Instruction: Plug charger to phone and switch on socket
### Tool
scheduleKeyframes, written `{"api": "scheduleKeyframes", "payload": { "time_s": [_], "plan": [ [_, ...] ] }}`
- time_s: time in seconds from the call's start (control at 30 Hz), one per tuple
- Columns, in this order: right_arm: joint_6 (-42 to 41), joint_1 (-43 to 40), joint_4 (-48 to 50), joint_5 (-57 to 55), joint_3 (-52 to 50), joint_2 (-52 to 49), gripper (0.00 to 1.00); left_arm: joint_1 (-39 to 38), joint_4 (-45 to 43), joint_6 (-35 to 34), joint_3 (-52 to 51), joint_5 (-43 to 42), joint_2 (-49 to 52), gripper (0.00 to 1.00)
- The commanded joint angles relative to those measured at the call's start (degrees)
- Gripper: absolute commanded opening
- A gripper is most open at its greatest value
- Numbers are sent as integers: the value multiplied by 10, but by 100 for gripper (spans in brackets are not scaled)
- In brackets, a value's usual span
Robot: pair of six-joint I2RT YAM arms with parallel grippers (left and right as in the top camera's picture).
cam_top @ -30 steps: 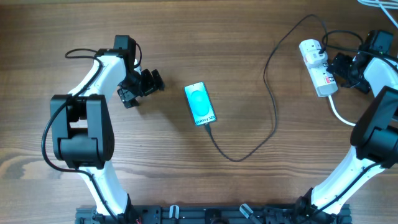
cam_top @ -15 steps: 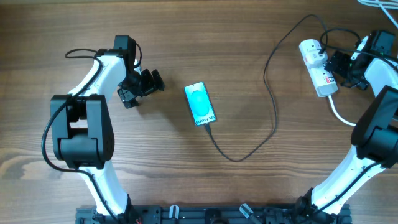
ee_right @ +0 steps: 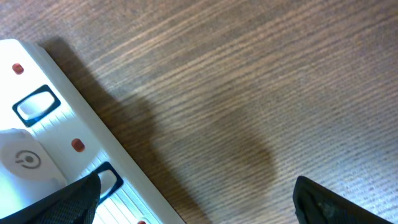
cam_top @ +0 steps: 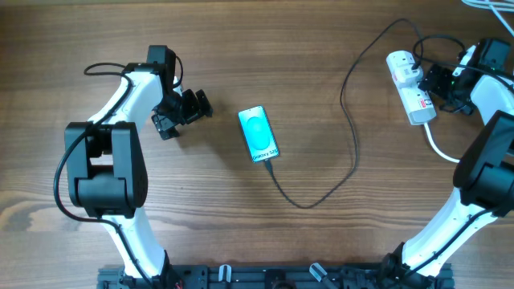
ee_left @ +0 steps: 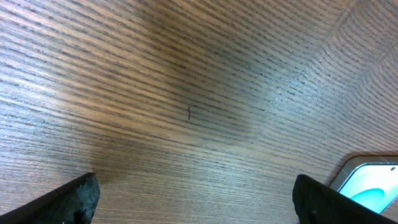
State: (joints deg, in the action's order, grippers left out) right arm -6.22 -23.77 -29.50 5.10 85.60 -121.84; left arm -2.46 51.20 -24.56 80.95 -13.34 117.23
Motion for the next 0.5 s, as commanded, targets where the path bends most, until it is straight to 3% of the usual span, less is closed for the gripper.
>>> {"api": "scheduleKeyframes", "payload": {
  "time_s": [0.0, 0.47],
  "plan": [
    [0, 5, -14, 10, -5, -14, 100, 1, -1, 1, -3, -3, 3, 100],
    [0, 5, -56, 30, -9, -15, 100, 1, -1, 1, -3, -3, 3, 100]
  ]
}}
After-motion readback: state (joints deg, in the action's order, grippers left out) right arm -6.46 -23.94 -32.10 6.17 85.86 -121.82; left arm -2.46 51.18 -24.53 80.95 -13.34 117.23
